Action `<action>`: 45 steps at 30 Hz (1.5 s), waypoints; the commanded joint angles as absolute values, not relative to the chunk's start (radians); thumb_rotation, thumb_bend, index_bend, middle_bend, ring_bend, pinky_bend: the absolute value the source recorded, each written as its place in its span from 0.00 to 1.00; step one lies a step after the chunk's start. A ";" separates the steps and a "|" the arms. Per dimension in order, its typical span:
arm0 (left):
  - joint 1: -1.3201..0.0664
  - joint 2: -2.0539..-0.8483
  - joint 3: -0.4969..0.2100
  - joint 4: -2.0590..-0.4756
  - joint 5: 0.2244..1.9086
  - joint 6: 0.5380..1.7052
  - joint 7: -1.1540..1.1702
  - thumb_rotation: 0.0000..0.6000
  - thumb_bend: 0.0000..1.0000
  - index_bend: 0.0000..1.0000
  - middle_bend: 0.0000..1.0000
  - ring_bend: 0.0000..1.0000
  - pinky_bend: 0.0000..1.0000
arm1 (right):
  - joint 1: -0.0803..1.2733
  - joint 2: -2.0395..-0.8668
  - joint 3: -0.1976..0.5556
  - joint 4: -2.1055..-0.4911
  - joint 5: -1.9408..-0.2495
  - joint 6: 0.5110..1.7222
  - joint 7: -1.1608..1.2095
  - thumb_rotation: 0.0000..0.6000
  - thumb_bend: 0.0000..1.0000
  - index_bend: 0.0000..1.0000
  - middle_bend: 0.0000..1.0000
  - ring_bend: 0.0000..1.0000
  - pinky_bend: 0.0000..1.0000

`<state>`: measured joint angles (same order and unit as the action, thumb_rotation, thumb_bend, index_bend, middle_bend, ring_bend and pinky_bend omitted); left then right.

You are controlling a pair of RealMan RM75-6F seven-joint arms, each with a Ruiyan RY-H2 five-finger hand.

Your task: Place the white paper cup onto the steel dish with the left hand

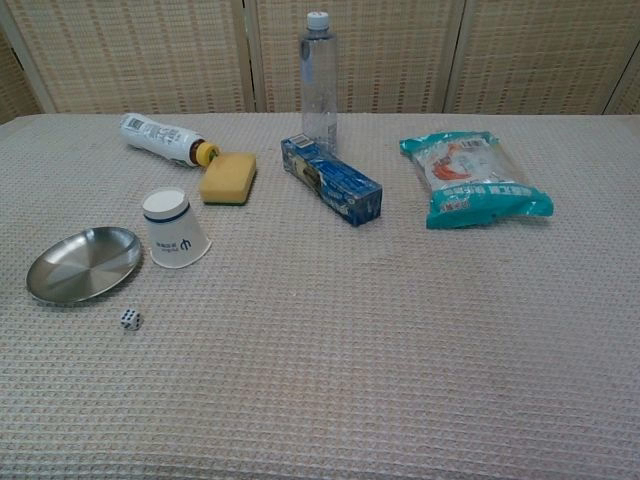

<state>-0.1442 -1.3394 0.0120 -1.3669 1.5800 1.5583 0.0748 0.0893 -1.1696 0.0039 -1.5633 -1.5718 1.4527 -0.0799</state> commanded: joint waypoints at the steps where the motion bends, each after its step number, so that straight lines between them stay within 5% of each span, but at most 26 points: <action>1: -0.147 -1.340 0.009 -1.370 1.579 1.548 0.077 1.00 0.33 0.00 0.02 0.00 0.08 | 0.089 -1.167 0.006 -1.567 -1.571 1.455 -0.081 0.59 0.15 0.00 0.00 0.00 0.00; 5: -0.160 -1.338 0.015 -1.395 1.591 1.520 0.117 1.00 0.33 0.00 0.03 0.00 0.11 | 0.086 -1.169 0.009 -1.567 -1.569 1.461 -0.082 0.59 0.15 0.00 0.00 0.00 0.00; 8: -0.178 -1.338 0.023 -1.424 1.608 1.486 0.194 1.00 0.33 0.00 0.11 0.04 0.24 | 0.088 -1.172 0.011 -1.563 -1.561 1.454 -0.083 0.59 0.15 0.00 0.00 0.00 0.00; 11: -0.200 -1.351 0.030 -1.442 1.638 1.461 0.267 1.00 0.33 0.01 0.45 0.39 0.62 | 0.093 -1.174 0.012 -1.559 -1.555 1.442 -0.084 0.59 0.15 0.00 0.00 0.00 0.00; 13: -0.219 -1.363 0.039 -1.455 1.659 1.427 0.309 1.00 0.33 0.11 0.75 0.70 0.90 | 0.097 -1.176 0.013 -1.559 -1.553 1.434 -0.086 0.59 0.15 0.00 0.00 0.00 0.00; 16: -0.251 -1.397 0.043 -1.449 1.678 1.379 0.331 1.00 0.33 0.29 0.98 0.95 1.00 | 0.101 -1.179 0.014 -1.559 -1.551 1.428 -0.089 0.59 0.15 0.00 0.00 0.00 0.00; 21: -0.282 -1.499 0.017 -1.351 1.674 1.353 0.350 1.00 0.34 0.38 1.00 1.00 1.00 | 0.108 -1.182 0.013 -1.558 -1.541 1.406 -0.091 0.59 0.15 0.00 0.00 0.00 0.00; 45: -0.352 -1.622 -0.006 -1.284 1.580 1.228 0.310 1.00 0.33 0.36 1.00 1.00 1.00 | 0.112 -1.175 0.014 -1.561 -1.521 1.391 -0.095 0.59 0.15 0.00 0.00 0.00 0.00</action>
<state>-0.3492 -1.6179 -0.0051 -1.2864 1.5808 1.2297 0.3082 0.1120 -1.1749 0.0145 -1.5607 -1.5209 1.3910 -0.0950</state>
